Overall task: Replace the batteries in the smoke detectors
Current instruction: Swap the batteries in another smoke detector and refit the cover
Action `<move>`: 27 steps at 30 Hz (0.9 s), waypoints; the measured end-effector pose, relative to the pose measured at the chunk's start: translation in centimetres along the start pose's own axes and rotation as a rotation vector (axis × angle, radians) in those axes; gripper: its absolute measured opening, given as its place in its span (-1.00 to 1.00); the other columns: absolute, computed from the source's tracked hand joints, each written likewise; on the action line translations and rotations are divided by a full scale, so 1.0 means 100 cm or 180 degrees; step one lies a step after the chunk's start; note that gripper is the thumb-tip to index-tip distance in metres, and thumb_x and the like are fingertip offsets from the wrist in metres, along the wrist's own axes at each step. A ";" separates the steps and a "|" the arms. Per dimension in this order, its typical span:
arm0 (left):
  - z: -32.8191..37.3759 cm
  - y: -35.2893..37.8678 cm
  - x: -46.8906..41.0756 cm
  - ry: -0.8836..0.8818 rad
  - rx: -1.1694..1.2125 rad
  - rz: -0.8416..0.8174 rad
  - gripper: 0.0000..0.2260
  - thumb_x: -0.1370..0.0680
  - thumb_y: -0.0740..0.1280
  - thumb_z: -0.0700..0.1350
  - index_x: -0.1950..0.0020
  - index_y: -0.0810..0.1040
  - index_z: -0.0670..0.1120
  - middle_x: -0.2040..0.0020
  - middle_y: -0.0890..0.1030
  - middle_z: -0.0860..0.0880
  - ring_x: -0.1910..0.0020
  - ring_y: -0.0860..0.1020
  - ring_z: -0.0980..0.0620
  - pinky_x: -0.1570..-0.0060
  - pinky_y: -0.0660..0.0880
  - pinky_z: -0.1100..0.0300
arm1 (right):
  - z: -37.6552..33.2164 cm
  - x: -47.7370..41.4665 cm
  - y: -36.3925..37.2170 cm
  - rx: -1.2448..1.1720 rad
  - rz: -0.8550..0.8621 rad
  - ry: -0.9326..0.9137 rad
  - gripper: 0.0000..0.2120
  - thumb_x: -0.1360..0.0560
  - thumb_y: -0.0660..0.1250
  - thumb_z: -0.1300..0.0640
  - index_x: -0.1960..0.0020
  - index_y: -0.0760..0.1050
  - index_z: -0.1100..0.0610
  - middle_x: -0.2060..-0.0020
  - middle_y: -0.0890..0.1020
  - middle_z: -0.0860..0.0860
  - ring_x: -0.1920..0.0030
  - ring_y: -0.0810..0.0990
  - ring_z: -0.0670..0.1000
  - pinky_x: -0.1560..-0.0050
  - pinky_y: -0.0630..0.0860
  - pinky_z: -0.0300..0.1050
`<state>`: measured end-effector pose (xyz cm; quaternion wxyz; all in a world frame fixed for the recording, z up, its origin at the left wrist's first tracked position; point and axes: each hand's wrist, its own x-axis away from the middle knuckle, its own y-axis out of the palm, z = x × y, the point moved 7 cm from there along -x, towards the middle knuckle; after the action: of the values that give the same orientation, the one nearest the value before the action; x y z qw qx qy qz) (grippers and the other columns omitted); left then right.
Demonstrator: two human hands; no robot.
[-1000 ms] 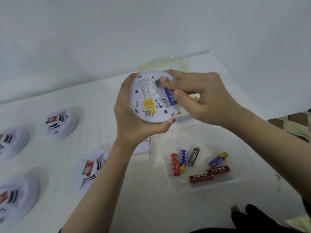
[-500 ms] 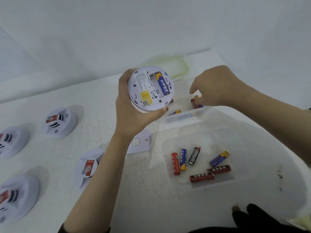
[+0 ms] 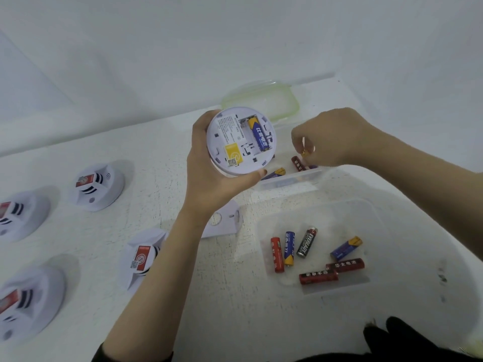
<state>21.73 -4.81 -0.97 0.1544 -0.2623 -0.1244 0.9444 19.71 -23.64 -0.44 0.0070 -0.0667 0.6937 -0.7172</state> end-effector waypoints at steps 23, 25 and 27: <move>0.014 0.010 0.028 -0.0186 0.0573 -0.0173 -0.34 -0.34 0.52 -0.42 -0.32 0.30 -0.13 -0.14 0.56 0.27 -0.19 0.55 0.22 -0.09 0.50 0.33 | -0.064 0.083 -0.043 -0.1438 0.2874 -0.1285 -0.86 -0.49 0.42 0.10 0.04 0.68 0.16 0.04 0.69 0.01 0.08 0.64 0.07 0.06 0.53 -0.09; 0.020 0.009 0.031 -0.0135 0.0580 -0.0245 -0.32 -0.33 0.53 -0.42 -0.32 0.30 -0.11 -0.15 0.55 0.31 -0.19 0.54 0.24 -0.09 0.50 0.35 | -0.065 0.083 -0.040 -0.1612 0.2790 -0.1201 -0.86 -0.50 0.39 0.11 -0.01 0.67 0.10 -0.07 0.64 0.05 0.01 0.58 0.08 -0.02 0.47 -0.14; 0.028 0.002 0.032 -0.0002 0.0407 -0.0112 -0.24 -0.25 0.60 -0.19 -0.36 0.31 -0.18 -0.19 0.53 0.24 -0.23 0.54 0.16 -0.13 0.52 0.26 | -0.065 0.083 -0.039 -0.1859 0.2630 -0.1060 -0.82 -0.50 0.36 0.10 -0.09 0.63 0.03 -0.21 0.55 0.08 -0.11 0.50 0.05 -0.12 0.41 -0.16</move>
<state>17.57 -4.23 -0.18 0.1873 -0.2494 -0.0684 0.9477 11.09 -17.87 3.94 0.3800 0.1000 0.8224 -0.4114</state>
